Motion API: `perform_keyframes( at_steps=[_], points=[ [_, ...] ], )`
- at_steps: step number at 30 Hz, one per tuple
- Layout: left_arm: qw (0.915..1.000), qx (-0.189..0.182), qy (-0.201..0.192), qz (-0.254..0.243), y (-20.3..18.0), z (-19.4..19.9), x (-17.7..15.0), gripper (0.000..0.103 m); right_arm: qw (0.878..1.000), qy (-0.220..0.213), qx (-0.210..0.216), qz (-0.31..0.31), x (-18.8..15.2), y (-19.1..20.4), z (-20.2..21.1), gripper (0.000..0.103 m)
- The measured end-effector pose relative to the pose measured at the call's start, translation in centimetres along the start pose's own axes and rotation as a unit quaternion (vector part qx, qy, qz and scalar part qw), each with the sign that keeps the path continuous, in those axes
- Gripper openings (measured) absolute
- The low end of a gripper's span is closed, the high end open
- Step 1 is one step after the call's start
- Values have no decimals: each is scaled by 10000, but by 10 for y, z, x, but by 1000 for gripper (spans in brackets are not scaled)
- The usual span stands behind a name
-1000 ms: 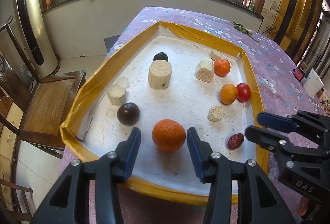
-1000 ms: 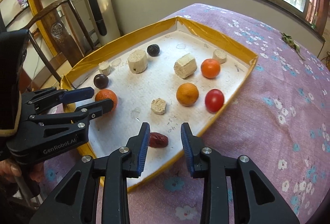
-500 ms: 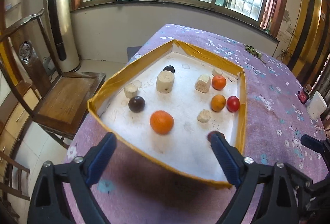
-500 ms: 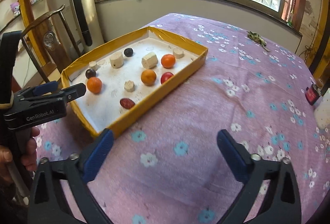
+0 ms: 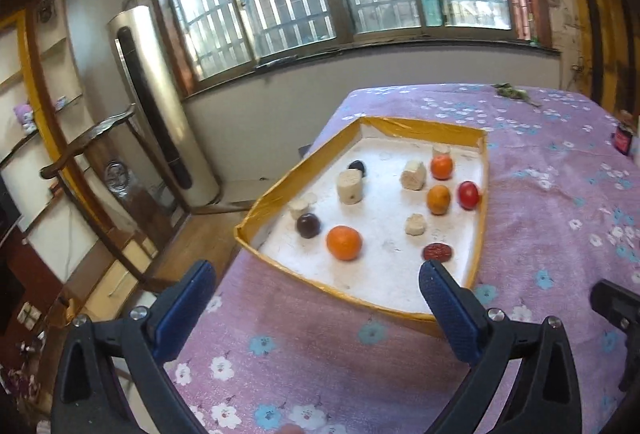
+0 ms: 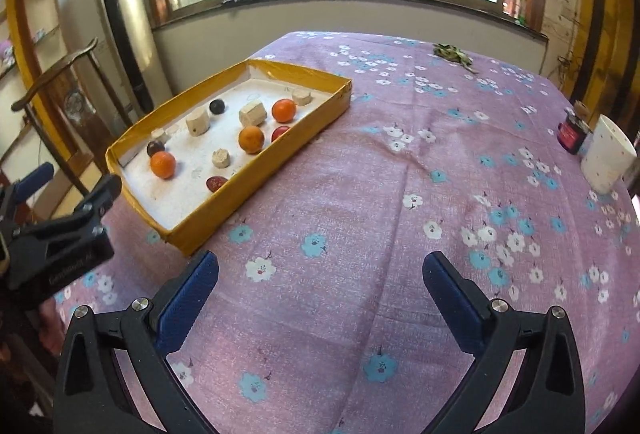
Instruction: Organize fruits
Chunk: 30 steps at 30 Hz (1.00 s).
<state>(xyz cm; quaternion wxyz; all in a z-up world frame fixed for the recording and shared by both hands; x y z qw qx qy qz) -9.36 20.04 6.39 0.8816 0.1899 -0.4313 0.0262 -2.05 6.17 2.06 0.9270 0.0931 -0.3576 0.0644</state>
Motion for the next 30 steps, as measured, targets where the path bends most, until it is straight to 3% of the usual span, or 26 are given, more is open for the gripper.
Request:
perform_keyframes(
  at_steps=[4,7,21,30],
  points=[
    [9977,-640,174,118,1,-2,-1,103,9998,19,-139,-111,-4,2,1,103],
    [9953,-909,256,197,5,-4,-2,103,9997,41,-218,-109,-7,5,2,103],
    [9888,-1406,487,127,-4,-13,-13,103,9991,119,-394,-123,-10,5,2,103],
    [9830,-1645,699,415,2,-23,-14,103,9989,186,-424,-117,-12,3,0,103]
  ],
)
Point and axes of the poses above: each gripper's, at about its wrist camera, not at the fingertips, and z roughly against the way its jaws point, y to its left, x to its top, the point moved 4 cm from there along -z, roughly the way its jaws point, and after that the axes turned 6 degrees about -z, right-handed, at the moved point
